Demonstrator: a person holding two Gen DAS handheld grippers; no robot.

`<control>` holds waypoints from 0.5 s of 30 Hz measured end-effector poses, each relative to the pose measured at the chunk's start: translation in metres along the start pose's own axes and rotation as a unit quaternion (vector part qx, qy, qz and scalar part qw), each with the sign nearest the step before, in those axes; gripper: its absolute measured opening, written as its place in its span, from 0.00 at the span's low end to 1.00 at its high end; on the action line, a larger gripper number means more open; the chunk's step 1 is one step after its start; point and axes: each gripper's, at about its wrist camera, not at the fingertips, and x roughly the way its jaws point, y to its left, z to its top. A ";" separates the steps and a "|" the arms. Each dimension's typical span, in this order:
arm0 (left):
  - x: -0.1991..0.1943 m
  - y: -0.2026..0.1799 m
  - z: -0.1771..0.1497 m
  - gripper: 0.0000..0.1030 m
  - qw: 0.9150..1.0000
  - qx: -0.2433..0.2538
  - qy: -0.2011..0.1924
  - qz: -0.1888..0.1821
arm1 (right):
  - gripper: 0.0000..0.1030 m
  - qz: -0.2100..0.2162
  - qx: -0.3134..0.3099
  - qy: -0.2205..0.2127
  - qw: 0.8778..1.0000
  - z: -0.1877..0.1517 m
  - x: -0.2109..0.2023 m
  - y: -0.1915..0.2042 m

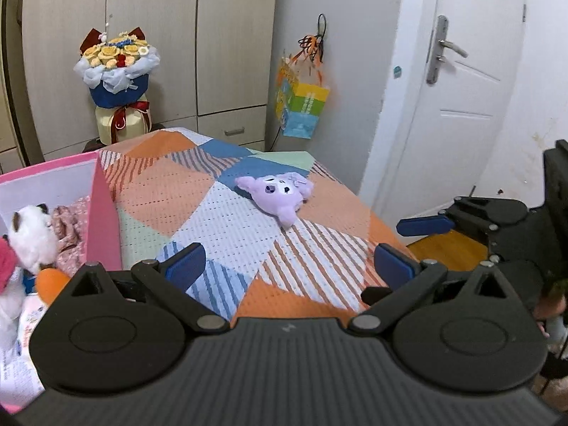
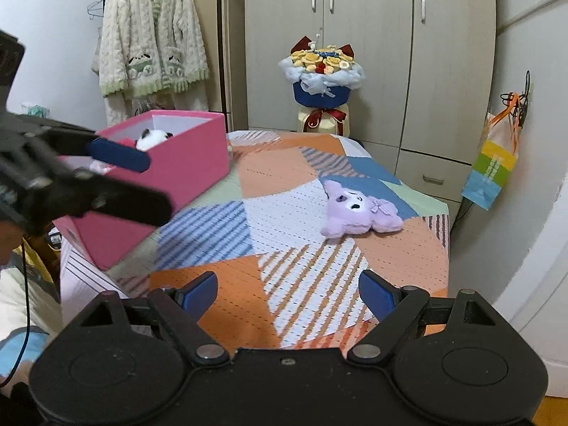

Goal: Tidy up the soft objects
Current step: 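Move both grippers toward the lilac plush toy on the quilt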

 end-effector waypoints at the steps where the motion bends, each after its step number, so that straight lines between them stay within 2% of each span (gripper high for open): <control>1: 0.007 0.001 0.001 0.99 1.000 -0.008 0.003 0.000 | 0.88 0.000 -0.003 -0.002 1.000 0.000 0.004 -0.003; 6: 0.044 0.007 0.003 0.97 0.998 -0.056 0.023 -0.014 | 0.91 -0.006 -0.019 -0.023 1.000 0.000 0.024 -0.016; 8: 0.059 0.006 0.005 0.96 0.998 -0.056 0.026 -0.010 | 0.91 -0.004 -0.019 -0.025 0.999 0.002 0.033 -0.025; 11: 0.079 0.001 0.008 0.96 0.999 -0.042 0.021 0.003 | 0.91 0.014 -0.002 -0.008 1.000 0.006 0.050 -0.042; 15: 0.105 0.003 0.015 0.96 0.998 -0.063 0.019 0.018 | 0.91 0.032 0.005 0.004 0.999 0.006 0.073 -0.061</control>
